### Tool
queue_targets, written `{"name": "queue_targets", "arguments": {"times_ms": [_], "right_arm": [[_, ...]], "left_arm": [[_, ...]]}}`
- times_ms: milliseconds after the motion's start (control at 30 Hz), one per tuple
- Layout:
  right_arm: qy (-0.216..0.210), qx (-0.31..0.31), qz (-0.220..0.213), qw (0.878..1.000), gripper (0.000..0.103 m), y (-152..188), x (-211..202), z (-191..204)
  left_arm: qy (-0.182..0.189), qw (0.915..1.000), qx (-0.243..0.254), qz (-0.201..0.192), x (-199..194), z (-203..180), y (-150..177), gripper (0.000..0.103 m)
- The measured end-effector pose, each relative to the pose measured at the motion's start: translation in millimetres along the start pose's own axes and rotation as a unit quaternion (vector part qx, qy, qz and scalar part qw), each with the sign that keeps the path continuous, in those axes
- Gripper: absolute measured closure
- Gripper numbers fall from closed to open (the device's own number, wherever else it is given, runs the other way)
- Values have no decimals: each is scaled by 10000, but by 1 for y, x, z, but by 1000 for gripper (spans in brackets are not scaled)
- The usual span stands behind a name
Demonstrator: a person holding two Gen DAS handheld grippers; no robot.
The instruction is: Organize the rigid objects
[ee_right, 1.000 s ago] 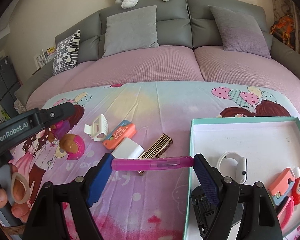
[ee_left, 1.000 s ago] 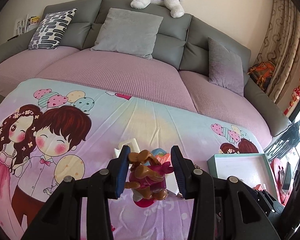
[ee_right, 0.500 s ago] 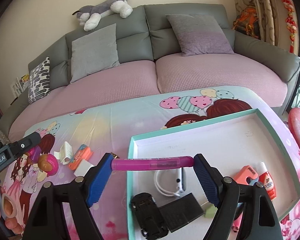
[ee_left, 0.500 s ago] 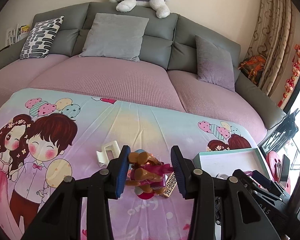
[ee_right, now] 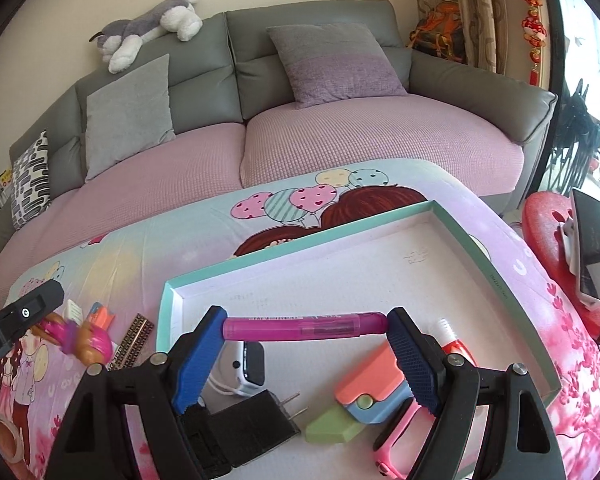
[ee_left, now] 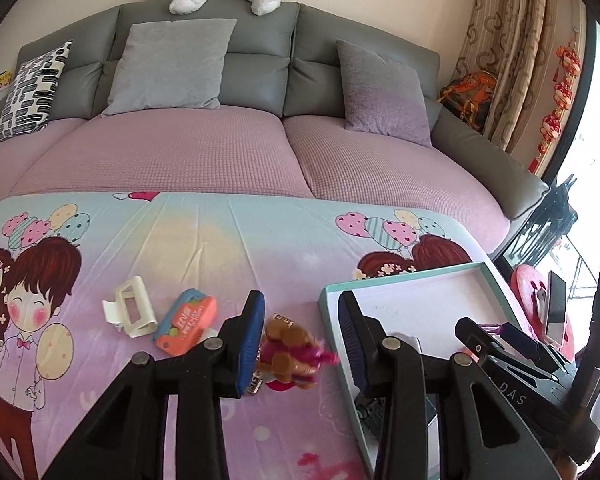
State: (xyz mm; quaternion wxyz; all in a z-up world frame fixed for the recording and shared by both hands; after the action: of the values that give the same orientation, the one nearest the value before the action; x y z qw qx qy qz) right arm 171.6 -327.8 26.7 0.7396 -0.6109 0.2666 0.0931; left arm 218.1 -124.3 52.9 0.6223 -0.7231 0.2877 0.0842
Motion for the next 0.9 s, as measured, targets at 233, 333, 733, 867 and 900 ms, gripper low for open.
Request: {"name": "queue_targets", "arguments": {"times_ms": [233, 333, 733, 867, 900], "right_arm": [[212, 317, 98, 9992, 20, 5, 4, -29], [256, 462, 111, 9985, 19, 6, 4, -39], [259, 510, 404, 9975, 20, 18, 9, -41], [335, 477, 518, 9970, 20, 22, 10, -41], [351, 472, 527, 9969, 20, 23, 10, -41]], "left_arm": [[204, 9981, 507, 281, 24, -42, 13, 66], [120, 9980, 480, 387, 26, -41, 22, 66], [-311, 9940, -35, 1045, 13, -3, 73, 66], [-336, 9917, -96, 1240, 11, 1, 87, 66], [-338, 9910, -99, 1293, 11, 2, 91, 65]]}}
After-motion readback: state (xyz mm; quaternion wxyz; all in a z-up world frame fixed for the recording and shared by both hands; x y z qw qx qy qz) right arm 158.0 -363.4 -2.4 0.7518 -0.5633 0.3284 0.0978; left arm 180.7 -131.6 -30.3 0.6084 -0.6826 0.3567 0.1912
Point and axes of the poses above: each gripper's, at about its wrist camera, not at the fingertips, and x roughly the way its jaws point, z to its left, y to its underside, the point moved 9 cm from there along x, roughly the way its jaws point, and after that the axes turned 14 degrees about -z, right-handed, at the moved point
